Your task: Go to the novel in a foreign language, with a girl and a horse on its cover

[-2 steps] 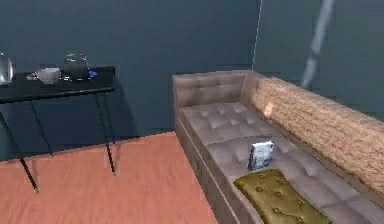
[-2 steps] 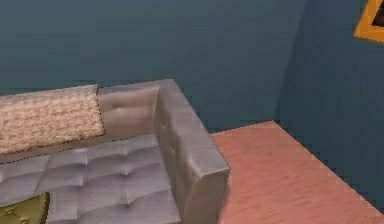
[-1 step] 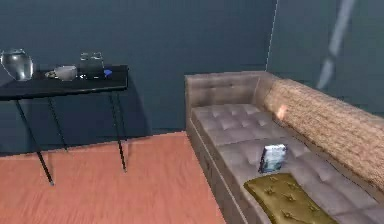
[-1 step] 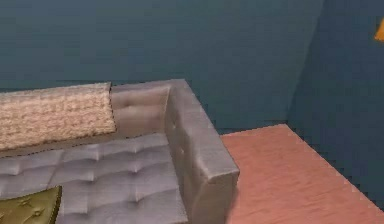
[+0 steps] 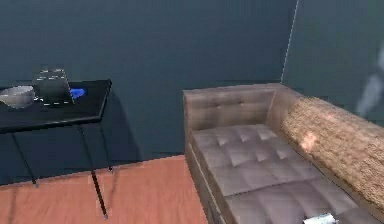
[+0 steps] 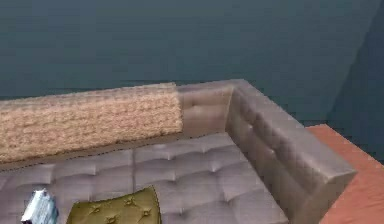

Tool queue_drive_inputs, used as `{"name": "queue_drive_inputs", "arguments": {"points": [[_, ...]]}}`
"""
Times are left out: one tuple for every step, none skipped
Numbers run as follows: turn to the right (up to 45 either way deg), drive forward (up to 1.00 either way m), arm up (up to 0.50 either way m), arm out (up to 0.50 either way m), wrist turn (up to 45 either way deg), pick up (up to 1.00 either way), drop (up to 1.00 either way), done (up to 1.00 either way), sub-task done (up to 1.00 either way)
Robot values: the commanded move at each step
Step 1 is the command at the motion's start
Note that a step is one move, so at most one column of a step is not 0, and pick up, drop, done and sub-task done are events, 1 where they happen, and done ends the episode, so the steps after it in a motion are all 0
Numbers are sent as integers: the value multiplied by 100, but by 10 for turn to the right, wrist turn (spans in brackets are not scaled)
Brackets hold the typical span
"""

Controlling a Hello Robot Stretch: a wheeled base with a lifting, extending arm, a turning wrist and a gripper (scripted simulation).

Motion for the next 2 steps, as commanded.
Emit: {"name": "queue_drive_inputs", "arguments": {"points": [[390, 0, 0, 0, 0, 0, 0, 0, 0], [0, 0, 0, 0, 0, 0, 0, 100, 0]]}}
